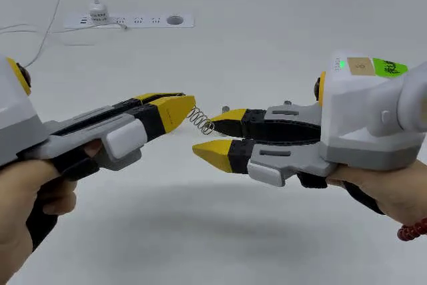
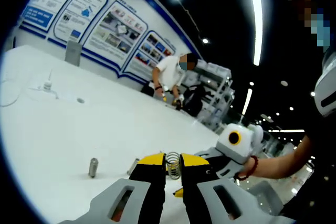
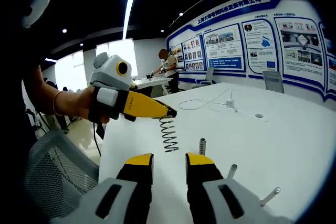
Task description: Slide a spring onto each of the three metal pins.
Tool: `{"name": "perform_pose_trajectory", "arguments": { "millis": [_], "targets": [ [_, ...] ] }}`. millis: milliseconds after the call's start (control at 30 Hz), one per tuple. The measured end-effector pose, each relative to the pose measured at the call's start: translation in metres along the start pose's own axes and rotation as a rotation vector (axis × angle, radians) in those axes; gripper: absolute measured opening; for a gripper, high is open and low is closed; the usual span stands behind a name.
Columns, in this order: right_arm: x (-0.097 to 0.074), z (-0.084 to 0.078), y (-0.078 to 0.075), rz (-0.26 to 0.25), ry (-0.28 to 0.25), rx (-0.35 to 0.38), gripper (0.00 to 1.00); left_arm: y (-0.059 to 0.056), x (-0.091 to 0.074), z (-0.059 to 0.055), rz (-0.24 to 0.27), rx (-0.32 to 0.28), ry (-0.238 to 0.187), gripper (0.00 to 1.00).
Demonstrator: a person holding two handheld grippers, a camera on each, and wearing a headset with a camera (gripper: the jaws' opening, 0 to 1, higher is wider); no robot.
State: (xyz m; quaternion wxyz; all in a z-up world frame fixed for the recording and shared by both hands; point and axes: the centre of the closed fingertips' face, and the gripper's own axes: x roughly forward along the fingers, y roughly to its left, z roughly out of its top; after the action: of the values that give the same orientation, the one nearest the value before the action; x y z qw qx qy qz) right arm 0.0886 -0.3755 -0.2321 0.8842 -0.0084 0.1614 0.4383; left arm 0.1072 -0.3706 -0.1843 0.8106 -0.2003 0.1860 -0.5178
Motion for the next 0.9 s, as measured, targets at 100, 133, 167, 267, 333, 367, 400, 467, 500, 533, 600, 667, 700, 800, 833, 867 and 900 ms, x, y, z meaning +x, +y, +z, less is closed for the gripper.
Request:
{"name": "perform_pose_trajectory", "arguments": {
  "millis": [100,133,167,267,333,367,400,467,500,533,600,667,700,800,833,867,900],
  "targets": [
    [-0.002,-0.003,-0.003,-0.015,0.014,0.005,0.30,0.001,0.002,0.003,0.018,0.059,0.010,0.10],
    [-0.003,-0.005,-0.005,-0.024,0.023,0.013,0.32,0.000,0.003,0.005,0.026,0.078,0.014,0.10],
    [-0.003,-0.007,-0.006,-0.032,0.031,0.021,0.35,0.000,0.004,0.005,0.033,0.090,0.019,0.10],
    [-0.005,-0.010,-0.010,-0.053,0.043,0.026,0.41,0.000,0.006,0.008,0.049,0.161,0.037,0.10],
    [-0.007,-0.011,-0.011,-0.062,0.049,0.031,0.42,-0.002,0.009,0.010,0.050,0.179,0.040,0.11],
    [-0.008,-0.012,-0.012,-0.068,0.054,0.038,0.44,-0.003,0.011,0.010,0.050,0.193,0.042,0.11],
    [-0.009,-0.013,-0.013,-0.072,0.058,0.040,0.46,-0.003,0.012,0.011,0.051,0.206,0.044,0.11],
    [-0.011,-0.014,-0.014,-0.082,0.062,0.040,0.48,-0.003,0.014,0.011,0.058,0.238,0.055,0.11],
    [-0.012,-0.015,-0.015,-0.088,0.065,0.043,0.49,-0.003,0.015,0.012,0.067,0.250,0.057,0.10],
    [-0.013,-0.016,-0.016,-0.096,0.071,0.051,0.50,-0.002,0.016,0.013,0.081,0.262,0.062,0.10],
    [-0.016,-0.018,-0.018,-0.109,0.079,0.064,0.53,0.002,0.018,0.013,0.110,0.308,0.083,0.10],
    [-0.020,-0.020,-0.019,-0.125,0.085,0.069,0.54,0.000,0.021,0.015,0.109,0.347,0.085,0.10],
    [-0.023,-0.021,-0.020,-0.131,0.085,0.070,0.55,-0.001,0.024,0.015,0.107,0.349,0.084,0.10],
    [-0.028,-0.024,-0.021,-0.148,0.090,0.083,0.56,0.000,0.029,0.015,0.108,0.365,0.088,0.10],
    [-0.030,-0.026,-0.022,-0.156,0.093,0.084,0.57,0.001,0.030,0.015,0.108,0.366,0.088,0.10],
    [-0.033,-0.027,-0.023,-0.163,0.097,0.084,0.57,0.002,0.033,0.015,0.111,0.369,0.089,0.10],
    [-0.035,-0.029,-0.023,-0.168,0.100,0.086,0.57,0.003,0.034,0.014,0.114,0.372,0.091,0.10]
  ]
}}
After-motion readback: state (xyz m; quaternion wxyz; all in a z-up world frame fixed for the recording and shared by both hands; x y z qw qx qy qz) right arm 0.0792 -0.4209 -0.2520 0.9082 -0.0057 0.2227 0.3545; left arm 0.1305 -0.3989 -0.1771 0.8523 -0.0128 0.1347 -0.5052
